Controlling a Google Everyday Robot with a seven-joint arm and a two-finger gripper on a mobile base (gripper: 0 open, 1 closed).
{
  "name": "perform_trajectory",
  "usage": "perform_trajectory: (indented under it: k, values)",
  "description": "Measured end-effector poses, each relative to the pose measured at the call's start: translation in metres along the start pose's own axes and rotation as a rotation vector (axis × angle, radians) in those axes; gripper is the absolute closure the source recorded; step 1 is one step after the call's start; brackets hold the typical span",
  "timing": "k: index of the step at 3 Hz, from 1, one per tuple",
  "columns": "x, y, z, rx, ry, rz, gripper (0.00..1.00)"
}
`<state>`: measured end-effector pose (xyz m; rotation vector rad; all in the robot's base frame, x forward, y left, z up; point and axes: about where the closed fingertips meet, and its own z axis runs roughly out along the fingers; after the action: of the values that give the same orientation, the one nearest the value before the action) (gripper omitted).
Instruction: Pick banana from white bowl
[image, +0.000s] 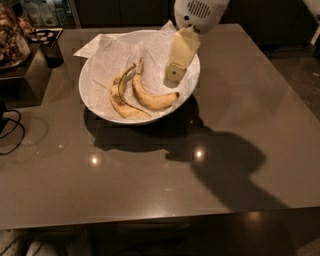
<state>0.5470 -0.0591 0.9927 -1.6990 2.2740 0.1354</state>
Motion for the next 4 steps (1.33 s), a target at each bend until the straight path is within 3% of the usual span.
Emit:
perform_trajectory:
  k: [1,2,4]
  values:
    - [-0.021,-0.006,0.013,-0.005,0.025,-0.006,0.33]
    - [-0.036,-0.01,0.025,-0.005,0.045,-0.007,0.4]
    - [-0.052,-0.018,0.059,-0.032,0.083,0.046,0.37]
